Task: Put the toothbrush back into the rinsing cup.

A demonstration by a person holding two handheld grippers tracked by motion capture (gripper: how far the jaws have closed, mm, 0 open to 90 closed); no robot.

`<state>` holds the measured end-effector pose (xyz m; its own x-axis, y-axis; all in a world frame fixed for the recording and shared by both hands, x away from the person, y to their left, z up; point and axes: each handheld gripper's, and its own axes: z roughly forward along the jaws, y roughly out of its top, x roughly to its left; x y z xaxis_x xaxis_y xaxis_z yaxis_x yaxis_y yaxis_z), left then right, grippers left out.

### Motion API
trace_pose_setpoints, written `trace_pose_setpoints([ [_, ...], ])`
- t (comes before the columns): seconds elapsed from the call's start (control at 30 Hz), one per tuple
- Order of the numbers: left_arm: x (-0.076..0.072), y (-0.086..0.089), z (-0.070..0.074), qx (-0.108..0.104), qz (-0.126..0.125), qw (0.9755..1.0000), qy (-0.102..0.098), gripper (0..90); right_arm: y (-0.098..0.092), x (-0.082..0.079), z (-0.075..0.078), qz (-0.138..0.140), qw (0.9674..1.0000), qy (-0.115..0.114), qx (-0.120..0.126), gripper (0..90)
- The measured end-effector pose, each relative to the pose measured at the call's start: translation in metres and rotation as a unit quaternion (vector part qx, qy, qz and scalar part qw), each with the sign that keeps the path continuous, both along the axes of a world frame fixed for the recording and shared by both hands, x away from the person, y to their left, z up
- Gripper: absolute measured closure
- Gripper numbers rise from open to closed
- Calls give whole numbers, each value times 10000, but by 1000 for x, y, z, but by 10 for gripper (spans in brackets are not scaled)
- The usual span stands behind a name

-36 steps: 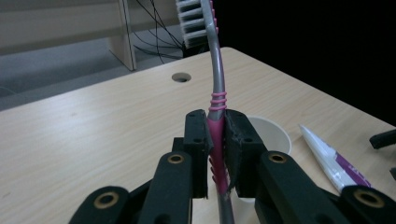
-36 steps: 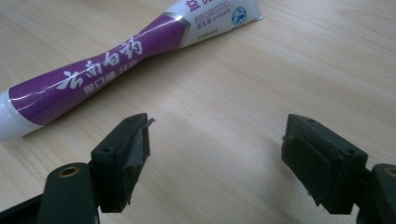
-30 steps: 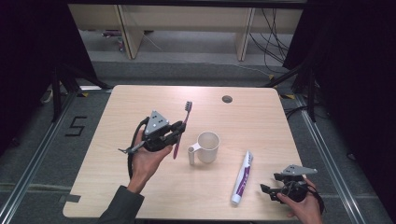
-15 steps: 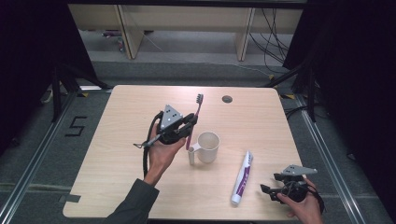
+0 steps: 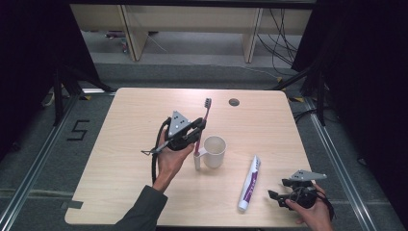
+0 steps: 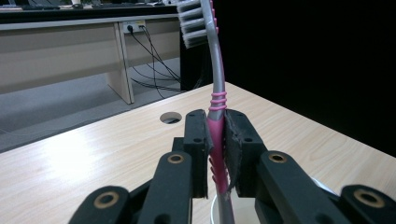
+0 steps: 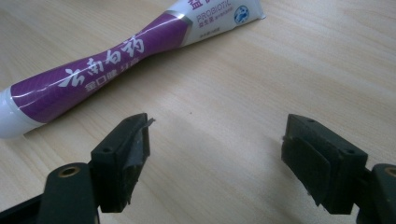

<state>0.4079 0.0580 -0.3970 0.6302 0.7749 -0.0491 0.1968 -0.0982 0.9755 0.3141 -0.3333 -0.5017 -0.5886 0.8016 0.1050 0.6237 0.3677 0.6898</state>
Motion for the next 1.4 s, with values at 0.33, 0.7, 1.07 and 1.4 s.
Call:
trace_pose_setpoints([
  [0.33, -5, 1, -10, 16, -76, 9999, -70, 795, 0, -2, 3, -87, 9996, 282, 31, 242],
  [0.7, -10, 5, -15, 65, -162, 9997, -149, 794, 0, -1, 3, -101, 9993, 367, 48, 243],
  [1.07, -17, 10, -15, 167, -299, 9994, -106, 796, -1, 0, 2, -98, 9999, 135, 6, 243],
  [1.4, -29, 15, -17, 403, -387, 9984, 90, 788, 0, -1, 2, -137, 9997, 206, 51, 242],
])
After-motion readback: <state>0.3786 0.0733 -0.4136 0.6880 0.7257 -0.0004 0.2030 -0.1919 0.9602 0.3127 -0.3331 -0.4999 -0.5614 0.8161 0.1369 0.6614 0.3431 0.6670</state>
